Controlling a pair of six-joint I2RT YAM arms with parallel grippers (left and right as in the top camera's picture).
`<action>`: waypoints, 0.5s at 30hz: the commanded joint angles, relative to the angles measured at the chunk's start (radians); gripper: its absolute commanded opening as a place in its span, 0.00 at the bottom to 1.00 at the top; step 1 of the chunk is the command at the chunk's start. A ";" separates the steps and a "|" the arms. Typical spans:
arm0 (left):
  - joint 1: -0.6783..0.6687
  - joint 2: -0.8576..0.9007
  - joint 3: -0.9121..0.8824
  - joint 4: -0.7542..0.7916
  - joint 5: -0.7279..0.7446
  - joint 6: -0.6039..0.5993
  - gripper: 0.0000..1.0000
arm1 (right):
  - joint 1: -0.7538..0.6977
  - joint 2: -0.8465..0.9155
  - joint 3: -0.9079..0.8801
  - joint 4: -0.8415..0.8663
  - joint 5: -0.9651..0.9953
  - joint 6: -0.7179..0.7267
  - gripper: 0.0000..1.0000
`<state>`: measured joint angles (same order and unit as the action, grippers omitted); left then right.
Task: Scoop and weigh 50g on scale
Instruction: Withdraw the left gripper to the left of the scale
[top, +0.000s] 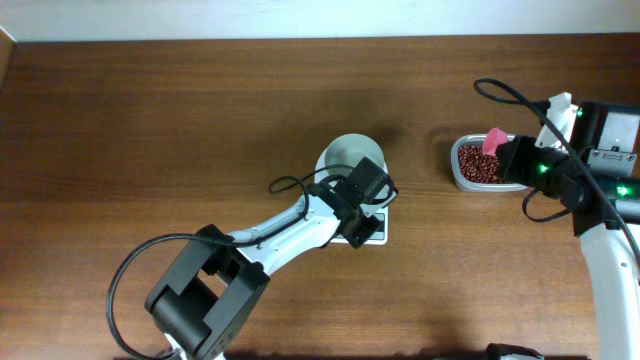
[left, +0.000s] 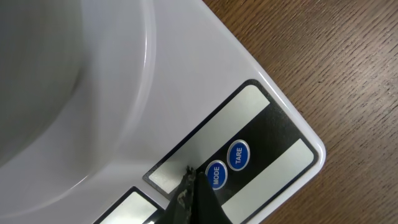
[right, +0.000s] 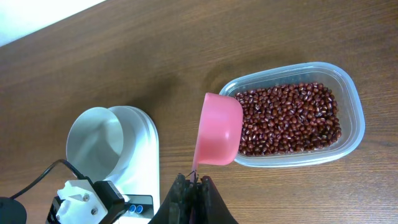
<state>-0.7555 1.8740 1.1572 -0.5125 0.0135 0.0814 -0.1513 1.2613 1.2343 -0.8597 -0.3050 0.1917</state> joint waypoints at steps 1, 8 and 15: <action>-0.004 0.015 0.002 -0.047 -0.011 -0.006 0.00 | -0.006 -0.007 0.023 0.002 -0.002 0.007 0.04; -0.003 -0.217 0.142 -0.334 -0.012 0.026 0.02 | -0.006 -0.007 0.023 -0.010 -0.002 0.007 0.04; -0.003 -0.442 0.149 -0.505 -0.085 0.025 0.99 | -0.006 -0.007 0.023 -0.015 -0.002 0.007 0.04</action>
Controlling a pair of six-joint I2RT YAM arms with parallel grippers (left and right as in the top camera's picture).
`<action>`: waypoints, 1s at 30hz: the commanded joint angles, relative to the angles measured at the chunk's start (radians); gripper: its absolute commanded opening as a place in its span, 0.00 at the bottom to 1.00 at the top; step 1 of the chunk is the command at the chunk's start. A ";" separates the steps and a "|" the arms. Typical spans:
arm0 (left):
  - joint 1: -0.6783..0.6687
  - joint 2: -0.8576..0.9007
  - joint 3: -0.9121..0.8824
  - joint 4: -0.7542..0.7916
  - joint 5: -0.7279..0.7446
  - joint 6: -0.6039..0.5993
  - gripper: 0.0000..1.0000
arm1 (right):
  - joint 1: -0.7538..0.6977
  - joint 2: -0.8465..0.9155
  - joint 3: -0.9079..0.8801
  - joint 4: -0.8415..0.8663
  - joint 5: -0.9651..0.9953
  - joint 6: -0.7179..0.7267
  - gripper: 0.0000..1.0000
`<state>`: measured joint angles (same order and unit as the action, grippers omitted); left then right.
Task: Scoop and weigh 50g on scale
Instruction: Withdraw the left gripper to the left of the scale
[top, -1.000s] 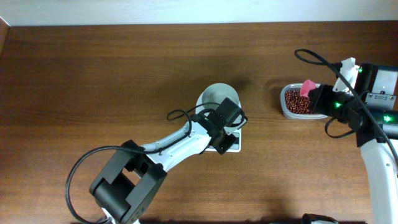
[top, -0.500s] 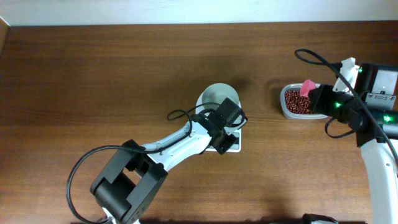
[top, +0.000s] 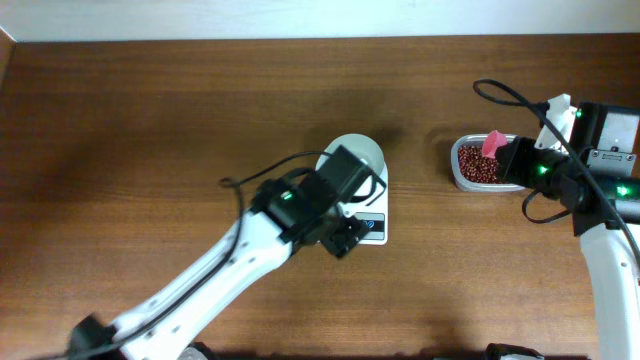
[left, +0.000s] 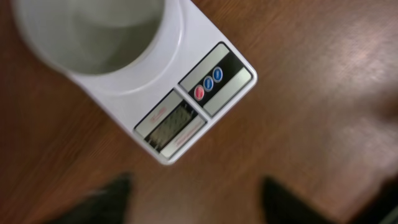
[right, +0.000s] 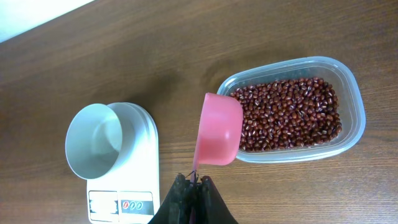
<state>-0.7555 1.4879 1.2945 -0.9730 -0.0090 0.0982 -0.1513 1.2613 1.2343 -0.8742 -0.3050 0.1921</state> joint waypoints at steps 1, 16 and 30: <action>-0.003 -0.064 0.012 -0.058 -0.101 0.008 0.99 | -0.006 -0.007 0.023 -0.001 -0.002 0.007 0.04; 0.282 -0.217 0.029 -0.211 0.243 0.372 0.99 | -0.006 -0.007 0.021 -0.009 -0.002 0.007 0.04; 0.287 -0.177 0.008 -0.142 0.350 0.472 0.99 | -0.006 -0.003 0.021 -0.027 -0.002 0.006 0.04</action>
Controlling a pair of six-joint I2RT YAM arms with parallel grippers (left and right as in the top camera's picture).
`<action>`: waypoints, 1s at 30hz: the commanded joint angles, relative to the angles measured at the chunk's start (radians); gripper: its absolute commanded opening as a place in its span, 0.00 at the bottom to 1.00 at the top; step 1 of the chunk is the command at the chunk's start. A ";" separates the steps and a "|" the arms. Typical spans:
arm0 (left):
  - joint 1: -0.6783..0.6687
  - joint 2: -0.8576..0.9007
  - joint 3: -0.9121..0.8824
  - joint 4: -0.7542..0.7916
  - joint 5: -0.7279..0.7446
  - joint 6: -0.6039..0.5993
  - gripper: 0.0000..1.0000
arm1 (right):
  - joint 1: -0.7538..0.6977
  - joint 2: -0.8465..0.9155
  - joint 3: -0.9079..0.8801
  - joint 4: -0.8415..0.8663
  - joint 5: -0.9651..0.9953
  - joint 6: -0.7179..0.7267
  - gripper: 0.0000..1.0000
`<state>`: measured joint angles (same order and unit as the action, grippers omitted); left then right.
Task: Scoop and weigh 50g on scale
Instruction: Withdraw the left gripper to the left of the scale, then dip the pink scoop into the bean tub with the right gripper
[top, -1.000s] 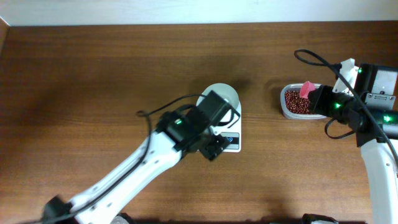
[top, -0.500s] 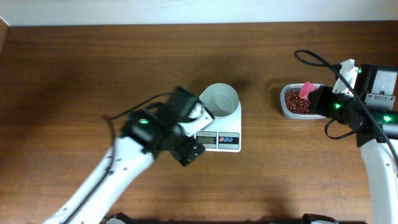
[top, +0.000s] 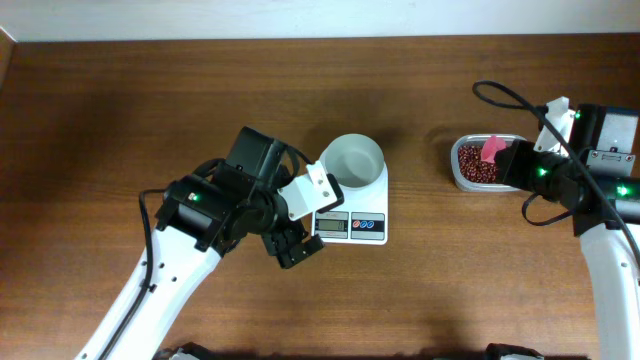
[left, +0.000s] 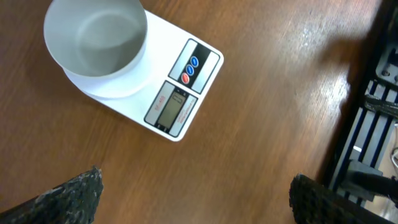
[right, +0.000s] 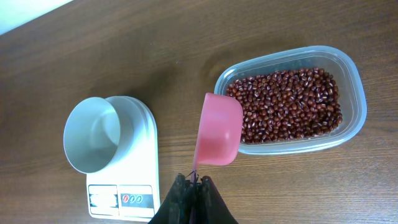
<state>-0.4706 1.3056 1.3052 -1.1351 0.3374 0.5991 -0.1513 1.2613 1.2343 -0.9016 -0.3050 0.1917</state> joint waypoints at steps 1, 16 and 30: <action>0.002 0.005 -0.003 0.021 -0.013 -0.047 0.99 | -0.006 -0.003 0.021 0.000 -0.002 0.007 0.04; 0.092 0.005 -0.003 -0.025 -0.009 -0.051 0.99 | -0.006 -0.003 0.021 0.000 -0.002 0.007 0.04; 0.092 0.005 -0.003 -0.021 0.018 -0.029 0.99 | -0.006 -0.003 0.021 0.000 -0.002 0.007 0.04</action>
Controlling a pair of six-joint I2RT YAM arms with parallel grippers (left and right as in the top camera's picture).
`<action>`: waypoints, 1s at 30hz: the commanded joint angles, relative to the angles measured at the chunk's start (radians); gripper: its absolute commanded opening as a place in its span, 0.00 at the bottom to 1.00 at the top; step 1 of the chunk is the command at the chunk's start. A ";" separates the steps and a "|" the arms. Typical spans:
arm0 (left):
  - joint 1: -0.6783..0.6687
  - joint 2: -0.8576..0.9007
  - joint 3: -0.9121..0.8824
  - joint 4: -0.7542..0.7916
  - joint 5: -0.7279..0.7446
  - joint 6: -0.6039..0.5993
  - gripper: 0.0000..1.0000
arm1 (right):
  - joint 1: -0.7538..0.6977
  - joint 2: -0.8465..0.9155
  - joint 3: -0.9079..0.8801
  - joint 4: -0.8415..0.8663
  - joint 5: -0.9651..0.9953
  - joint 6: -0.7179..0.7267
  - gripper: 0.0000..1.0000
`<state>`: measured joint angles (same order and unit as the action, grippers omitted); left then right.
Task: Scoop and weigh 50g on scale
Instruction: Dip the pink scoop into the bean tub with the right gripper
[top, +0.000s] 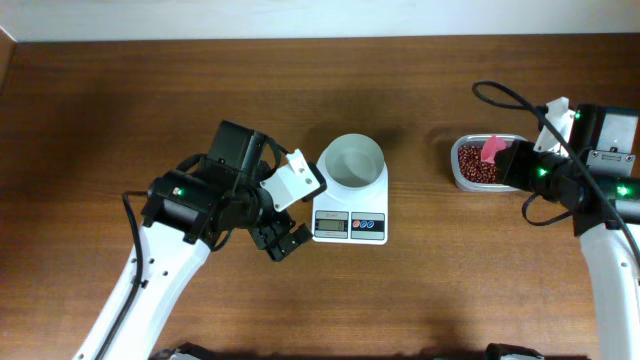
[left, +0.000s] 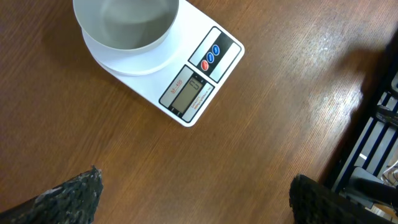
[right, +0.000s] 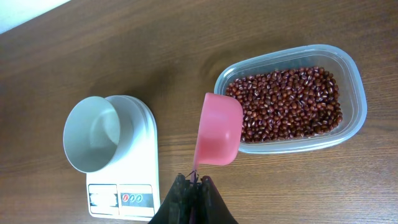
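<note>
The white scale (top: 350, 222) stands mid-table with an empty white bowl (top: 353, 163) on its platform. In the left wrist view the bowl (left: 126, 25), the display (left: 186, 94) and the buttons (left: 209, 57) show from above. My left gripper (top: 280, 241) hangs open left of the scale's front, with its fingertips (left: 68, 194) wide apart and nothing between them. My right gripper (right: 193, 183) is shut on the handle of the pink scoop (right: 217, 129). The scoop hangs at the left edge of the clear tub of red beans (right: 292, 106).
The bean tub (top: 478, 165) sits near the table's right side, with a strip of bare wood between it and the scale. Dark metal framing (left: 373, 124) shows past the table's edge in the left wrist view.
My left arm has drawn back a little to the left, away from the scale, and the gripper is still open. The right gripper and scoop have not moved.
My left gripper was shut with its tip on the scale's panel by the MODE button. Then it was lifted above the scale, then open to the left of it, and now a little farther left. The right gripper held the scoop at the tub's edge throughout.
</note>
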<state>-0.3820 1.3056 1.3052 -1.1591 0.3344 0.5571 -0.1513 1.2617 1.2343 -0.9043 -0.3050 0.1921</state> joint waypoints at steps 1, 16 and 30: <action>0.003 0.005 -0.003 0.002 0.021 0.013 0.99 | -0.006 -0.003 0.021 0.003 -0.002 0.006 0.04; 0.003 0.005 -0.003 0.002 0.018 0.012 0.99 | -0.006 -0.003 0.021 0.001 -0.002 0.006 0.04; 0.003 0.005 -0.003 0.002 0.018 0.012 0.99 | -0.006 0.161 0.021 -0.034 0.226 -0.361 0.04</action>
<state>-0.3820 1.3056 1.3052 -1.1591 0.3344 0.5571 -0.1513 1.3647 1.2354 -0.9451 -0.1711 -0.1387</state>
